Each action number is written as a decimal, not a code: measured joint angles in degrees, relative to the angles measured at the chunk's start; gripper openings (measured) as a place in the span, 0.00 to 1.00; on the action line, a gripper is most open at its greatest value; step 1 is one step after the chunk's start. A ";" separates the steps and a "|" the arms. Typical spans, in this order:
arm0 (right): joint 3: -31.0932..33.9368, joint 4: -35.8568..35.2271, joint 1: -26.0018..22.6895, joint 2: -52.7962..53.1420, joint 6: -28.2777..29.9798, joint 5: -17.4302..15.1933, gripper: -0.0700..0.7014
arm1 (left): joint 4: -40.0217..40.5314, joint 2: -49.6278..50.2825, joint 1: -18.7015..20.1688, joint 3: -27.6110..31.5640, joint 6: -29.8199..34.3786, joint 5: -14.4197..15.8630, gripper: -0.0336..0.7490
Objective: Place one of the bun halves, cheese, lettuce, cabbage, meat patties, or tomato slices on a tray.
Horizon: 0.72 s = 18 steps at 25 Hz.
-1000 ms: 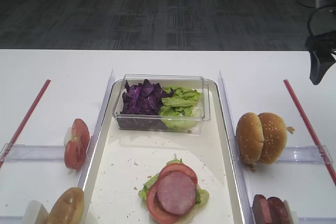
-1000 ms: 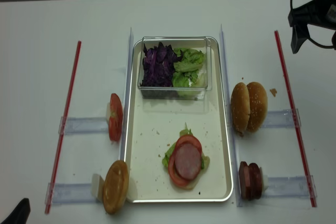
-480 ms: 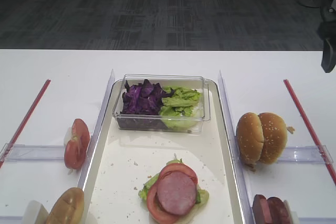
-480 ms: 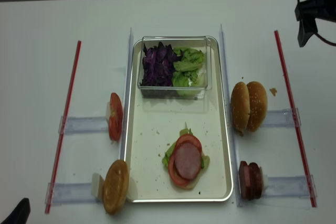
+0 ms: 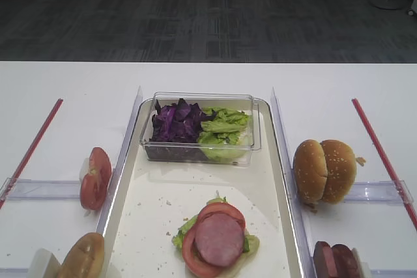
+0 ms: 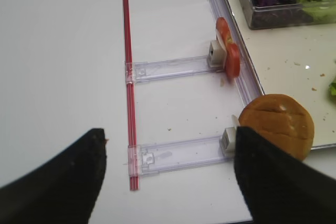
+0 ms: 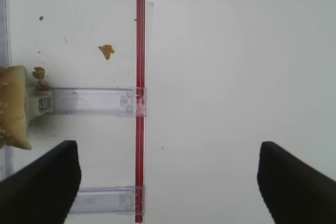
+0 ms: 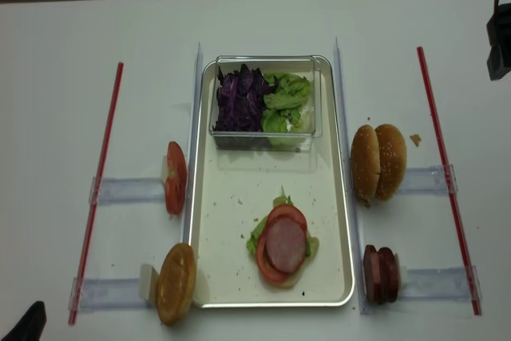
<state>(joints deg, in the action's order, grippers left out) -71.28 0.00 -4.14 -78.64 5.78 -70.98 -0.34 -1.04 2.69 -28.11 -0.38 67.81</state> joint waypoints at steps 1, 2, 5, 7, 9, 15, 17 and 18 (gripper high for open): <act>0.67 0.00 0.00 1.70 -0.11 0.00 0.99 | 0.00 0.00 0.00 0.00 0.00 0.00 0.65; 1.59 0.00 0.00 2.92 -0.11 0.00 0.99 | 0.00 0.00 0.00 0.00 0.00 0.00 0.65; 5.02 0.00 0.00 7.09 -0.11 -0.05 0.99 | 0.00 0.00 0.00 0.00 0.38 0.00 0.65; 7.96 0.00 0.00 10.18 -0.11 -0.05 0.99 | 0.00 0.00 0.00 0.00 0.38 0.00 0.65; 10.90 0.00 0.00 14.26 -0.11 -0.14 0.99 | 0.00 0.00 0.00 0.00 0.38 0.00 0.65; 19.12 0.00 0.00 27.90 0.09 -0.52 0.99 | 0.00 0.00 0.00 0.00 0.38 0.00 0.65; 21.35 0.00 0.00 32.45 0.09 -0.63 0.99 | 0.00 0.00 0.00 0.00 0.38 0.00 0.65; 22.41 0.00 0.00 34.26 0.09 -0.63 0.99 | 0.00 0.00 0.00 0.00 0.38 0.00 0.65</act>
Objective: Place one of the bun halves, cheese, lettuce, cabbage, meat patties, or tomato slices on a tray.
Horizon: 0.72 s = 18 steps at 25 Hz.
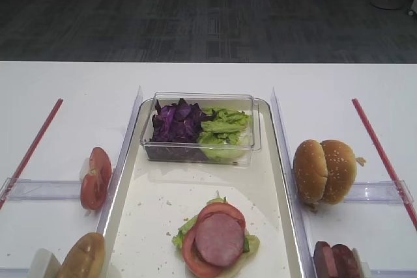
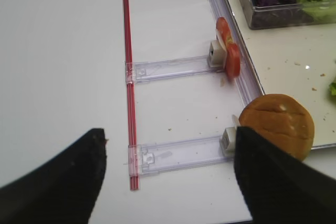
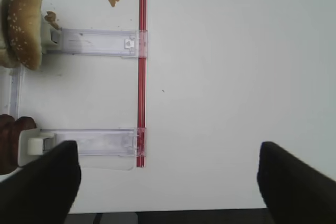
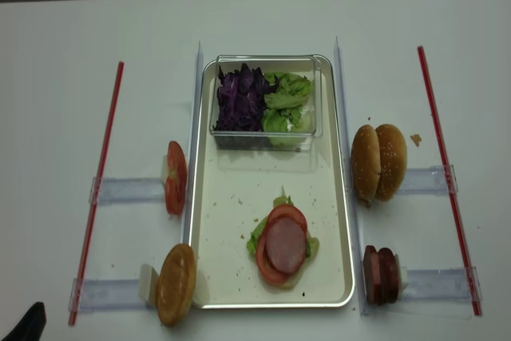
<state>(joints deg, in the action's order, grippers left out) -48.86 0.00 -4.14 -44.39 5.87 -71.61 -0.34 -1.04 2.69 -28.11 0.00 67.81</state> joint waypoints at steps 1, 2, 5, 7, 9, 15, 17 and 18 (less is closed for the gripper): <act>0.89 0.00 0.00 2.08 0.00 -0.08 0.99 | 0.00 0.00 0.00 0.00 0.00 0.00 0.65; 1.91 0.00 0.00 4.01 0.00 -0.23 0.99 | 0.00 0.00 0.00 0.00 0.00 0.00 0.65; 4.44 0.00 0.00 9.16 0.00 -0.37 0.99 | 0.00 0.00 0.00 0.00 0.00 0.00 0.65; 6.29 0.00 0.00 12.45 0.00 -0.50 0.99 | 0.00 0.00 0.00 0.00 0.00 0.00 0.65; 8.03 -0.76 0.00 15.78 0.00 -0.73 0.99 | 0.00 0.00 0.00 0.00 0.00 0.00 0.65; 13.14 -1.86 0.00 24.09 -0.10 -0.01 0.99 | 0.00 0.00 0.00 0.00 0.00 0.00 0.65; 14.74 -1.86 0.00 26.53 -0.20 0.35 0.99 | 0.00 0.00 0.00 0.00 0.00 0.00 0.65; 15.43 -1.86 0.00 27.40 -0.18 0.49 0.99 | 0.00 0.00 0.00 0.00 0.00 0.00 0.65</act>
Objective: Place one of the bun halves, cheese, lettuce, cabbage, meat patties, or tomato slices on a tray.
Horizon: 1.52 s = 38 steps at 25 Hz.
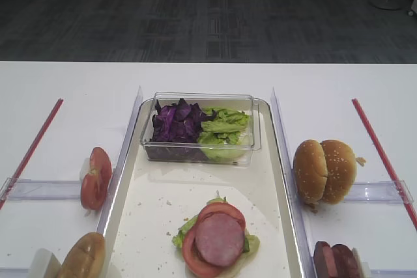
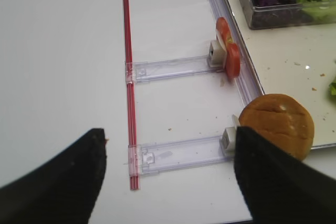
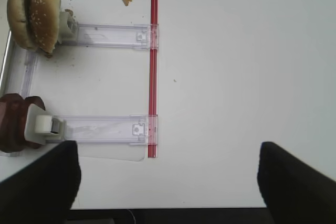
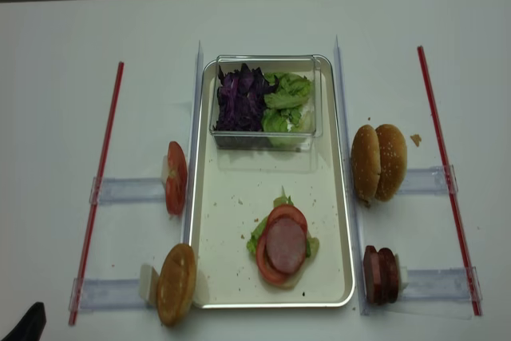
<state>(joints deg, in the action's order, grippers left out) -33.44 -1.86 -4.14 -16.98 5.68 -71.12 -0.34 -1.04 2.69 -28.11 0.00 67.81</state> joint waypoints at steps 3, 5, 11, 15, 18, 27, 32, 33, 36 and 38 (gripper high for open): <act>2.23 0.00 0.00 2.77 -1.02 0.68 0.99 | 0.00 0.00 0.00 0.00 0.00 0.00 0.65; 3.15 0.00 0.00 4.56 -1.39 1.43 0.99 | 0.00 0.00 0.00 0.00 0.00 0.00 0.65; 4.13 0.00 0.00 6.99 -1.49 3.24 0.99 | 0.00 0.00 0.00 0.00 0.00 0.00 0.65; 4.37 0.00 0.00 7.34 -1.49 4.09 0.99 | 0.00 0.00 0.00 0.00 0.00 0.00 0.65; 5.60 0.00 0.00 7.34 -1.49 5.84 0.99 | 0.00 0.00 0.00 0.00 0.00 0.00 0.65; 5.99 -0.25 0.00 7.34 -1.49 6.52 0.99 | 0.00 0.00 0.00 0.00 0.00 0.00 0.65; 5.99 -0.25 0.00 7.34 -1.49 6.62 0.99 | 0.00 0.00 0.00 0.00 0.00 0.00 0.65; 5.99 -0.25 0.00 7.34 -1.49 6.62 0.99 | 0.00 0.00 0.00 0.00 0.00 0.00 0.65; 5.99 -0.25 0.00 7.34 -1.49 6.62 0.99 | 0.00 0.00 0.00 0.00 0.00 0.00 0.65; 5.99 -0.25 0.00 7.34 -1.49 6.64 0.99 | 0.00 0.00 0.00 0.00 0.00 0.00 0.65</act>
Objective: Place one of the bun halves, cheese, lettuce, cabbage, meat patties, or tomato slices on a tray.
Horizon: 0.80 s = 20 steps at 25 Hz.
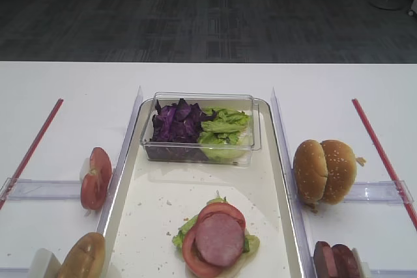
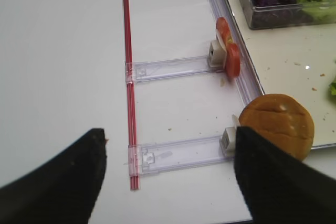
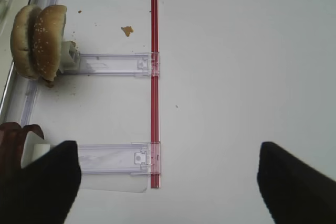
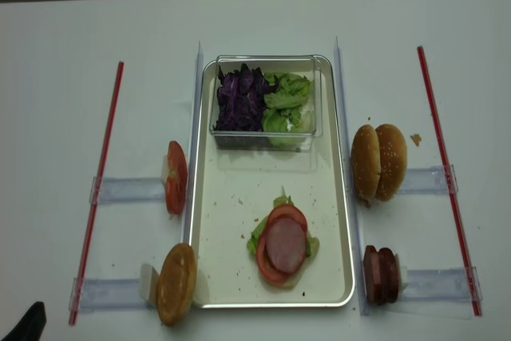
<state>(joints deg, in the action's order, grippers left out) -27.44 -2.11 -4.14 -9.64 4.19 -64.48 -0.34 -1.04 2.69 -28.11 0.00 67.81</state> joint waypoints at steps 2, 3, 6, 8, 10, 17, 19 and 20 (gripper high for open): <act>0.00 0.00 0.00 0.00 0.00 0.00 0.99 | 0.00 0.00 0.00 0.00 0.00 0.00 0.65; 0.00 0.00 0.00 0.00 0.00 0.00 0.99 | 0.00 0.00 0.00 0.00 0.00 0.00 0.65; 0.00 0.00 0.00 0.00 0.00 0.00 0.99 | 0.00 0.00 0.00 0.00 0.00 0.00 0.65; 0.00 0.00 0.00 0.27 0.00 0.00 0.99 | 0.00 0.00 0.00 0.00 0.00 0.00 0.65; 0.00 0.00 0.00 1.79 0.00 0.09 0.99 | 0.00 0.00 0.00 0.00 0.00 0.00 0.65; 0.00 0.00 0.00 7.25 0.00 0.09 0.99 | 0.00 0.00 0.00 0.00 0.00 0.00 0.65; 0.00 0.00 0.00 8.09 0.00 0.09 0.99 | 0.00 0.00 0.00 0.00 0.00 0.00 0.65; 0.00 0.00 0.00 8.88 0.00 0.09 0.99 | 0.00 0.00 0.00 0.00 0.00 0.00 0.65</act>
<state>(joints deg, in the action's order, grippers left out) -27.44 -2.11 -4.14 -0.75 4.19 -64.38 -0.34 -1.04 2.69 -28.11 0.00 67.81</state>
